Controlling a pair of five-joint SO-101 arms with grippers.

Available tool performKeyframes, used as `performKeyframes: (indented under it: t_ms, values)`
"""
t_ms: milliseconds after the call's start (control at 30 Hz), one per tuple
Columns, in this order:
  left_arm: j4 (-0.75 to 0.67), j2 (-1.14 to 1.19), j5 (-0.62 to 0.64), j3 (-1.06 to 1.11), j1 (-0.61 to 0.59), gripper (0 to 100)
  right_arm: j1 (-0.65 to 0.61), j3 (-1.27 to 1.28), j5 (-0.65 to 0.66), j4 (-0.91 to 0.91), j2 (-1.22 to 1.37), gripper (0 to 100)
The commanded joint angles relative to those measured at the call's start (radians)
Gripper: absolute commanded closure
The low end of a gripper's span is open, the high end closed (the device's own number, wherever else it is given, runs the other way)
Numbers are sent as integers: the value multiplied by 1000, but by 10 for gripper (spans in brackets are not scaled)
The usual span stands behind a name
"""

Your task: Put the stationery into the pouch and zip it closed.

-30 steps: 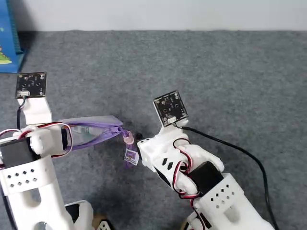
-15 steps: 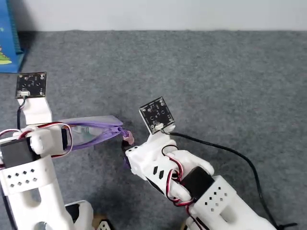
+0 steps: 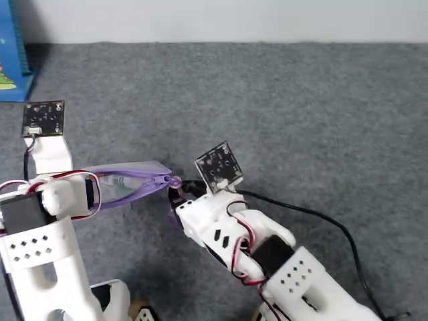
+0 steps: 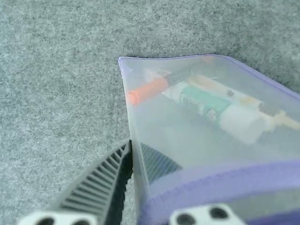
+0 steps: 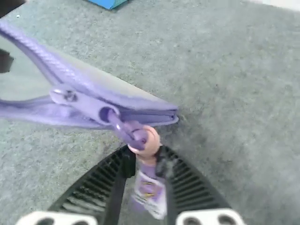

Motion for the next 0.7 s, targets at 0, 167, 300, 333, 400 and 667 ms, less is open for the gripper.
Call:
performKeyframes:
  t_ms: [0,167,300,333,400,667]
  values:
    - [-23,3,-3,1,2,988,12,-12,52,24,-108,989]
    - [-52,2,-3,-4,3,987,12,-12,130,185,-282,991]
    - [-69,2,-3,-7,5,987,12,-12,170,303,-383,991]
    - [-75,2,-3,-10,5,979,12,-12,170,325,-401,991]
    - [-80,2,-3,-12,5,953,10,-12,170,355,-426,991]
    - [-77,2,2,-8,5,924,-15,43,106,375,-429,783]
